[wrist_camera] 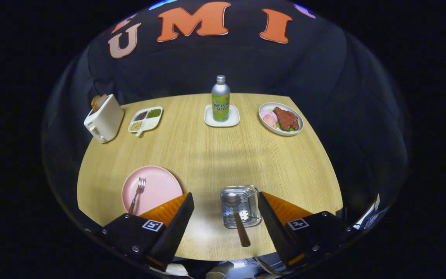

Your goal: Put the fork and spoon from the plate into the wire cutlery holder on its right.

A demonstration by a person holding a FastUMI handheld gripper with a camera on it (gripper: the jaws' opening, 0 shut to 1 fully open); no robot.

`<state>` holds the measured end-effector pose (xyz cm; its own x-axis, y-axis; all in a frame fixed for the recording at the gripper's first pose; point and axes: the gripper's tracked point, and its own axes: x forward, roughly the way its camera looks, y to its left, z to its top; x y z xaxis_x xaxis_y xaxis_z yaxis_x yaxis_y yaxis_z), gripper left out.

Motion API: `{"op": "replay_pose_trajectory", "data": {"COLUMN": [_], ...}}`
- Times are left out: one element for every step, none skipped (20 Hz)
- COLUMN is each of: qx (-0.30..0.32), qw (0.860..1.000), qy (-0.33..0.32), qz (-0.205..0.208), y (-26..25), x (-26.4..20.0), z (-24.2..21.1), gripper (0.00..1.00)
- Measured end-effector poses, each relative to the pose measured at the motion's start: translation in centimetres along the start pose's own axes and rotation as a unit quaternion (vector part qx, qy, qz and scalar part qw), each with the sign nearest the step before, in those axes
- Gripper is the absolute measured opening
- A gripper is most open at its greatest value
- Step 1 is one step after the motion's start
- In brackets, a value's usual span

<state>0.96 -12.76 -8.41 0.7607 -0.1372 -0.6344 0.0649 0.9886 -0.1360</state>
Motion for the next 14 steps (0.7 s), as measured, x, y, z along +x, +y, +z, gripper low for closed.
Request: {"op": "replay_pose_trajectory", "data": {"qx": [0.008, 0.017, 0.024, 0.027, 0.027, 0.026, 0.023, 0.019, 0.015, 0.011, 0.008, 0.006, 0.004, 0.000], "qw": [1.000, 0.999, 0.998, 0.997, 0.996, 0.996, 0.996, 0.996, 0.996, 0.995, 0.995, 0.995, 0.995, 0.995], "qy": [-0.019, -0.036, -0.045, -0.053, -0.059, -0.063, -0.067, -0.070, -0.072, -0.073, -0.075, -0.074, -0.077, -0.077], "qz": [0.010, 0.022, 0.035, 0.047, 0.052, 0.051, 0.053, 0.057, 0.059, 0.060, 0.063, 0.066, 0.069, 0.070], "y": [1.4, 3.0, 4.7, 6.3, 7.5, 8.4, 9.2, 10.3, 11.1, 11.9, 12.7, 13.5, 14.1, 14.8], "x": [-0.2, -0.2, -0.1, -0.1, 0.3, 0.7, 0.9, 1.2, 1.6, 2.0, 2.3, 2.4, 2.6, 2.9], "z": [0.2, 0.2, -0.2, -0.6, -1.0, -1.4, -1.6, -1.8, -2.1, -2.4, -2.6, -3.1, -3.3, -3.6], "gripper": [1.00, 1.00, 1.00, 0.99, 1.00, 1.00, 1.00, 1.00, 0.99, 1.00, 0.99, 1.00, 0.99, 1.00]}}
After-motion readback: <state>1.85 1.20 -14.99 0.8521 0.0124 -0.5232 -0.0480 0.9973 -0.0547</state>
